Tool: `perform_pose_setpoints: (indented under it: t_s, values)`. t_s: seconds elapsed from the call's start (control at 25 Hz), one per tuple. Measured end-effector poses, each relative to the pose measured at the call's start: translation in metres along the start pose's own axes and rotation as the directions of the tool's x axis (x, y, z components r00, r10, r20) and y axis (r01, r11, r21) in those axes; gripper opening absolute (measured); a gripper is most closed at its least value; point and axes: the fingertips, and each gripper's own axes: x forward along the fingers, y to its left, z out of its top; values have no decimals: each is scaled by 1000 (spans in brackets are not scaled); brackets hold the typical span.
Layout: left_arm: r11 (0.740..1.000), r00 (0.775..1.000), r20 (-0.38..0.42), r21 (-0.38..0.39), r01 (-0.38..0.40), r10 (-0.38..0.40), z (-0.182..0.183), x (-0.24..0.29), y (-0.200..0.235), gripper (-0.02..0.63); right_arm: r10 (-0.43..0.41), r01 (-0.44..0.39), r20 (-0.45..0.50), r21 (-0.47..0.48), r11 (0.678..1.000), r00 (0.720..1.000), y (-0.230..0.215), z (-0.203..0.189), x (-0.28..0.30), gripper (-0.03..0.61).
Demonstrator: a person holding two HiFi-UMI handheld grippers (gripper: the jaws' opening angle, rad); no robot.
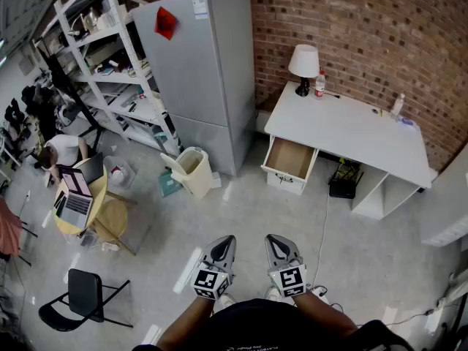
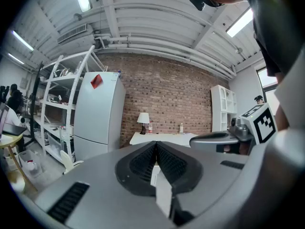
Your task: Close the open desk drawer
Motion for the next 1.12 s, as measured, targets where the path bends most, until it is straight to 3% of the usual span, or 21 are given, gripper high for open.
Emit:
perform_pose_setpoints:
  t_s: [0.4, 0.8, 1.12]
  values:
    - [997, 998, 54, 59, -45, 42, 11, 24, -24, 8, -39, 37, 32, 65, 997, 999, -50, -5, -14, 28]
    - [994, 997, 34, 83, -71, 68, 7, 48, -45, 8, -18, 6, 101, 114, 993, 995, -79, -7, -28, 29]
    - [994, 999, 2, 93, -51, 51, 4, 66, -35, 8, -15, 7, 81, 100, 995, 997, -88, -13, -13, 29]
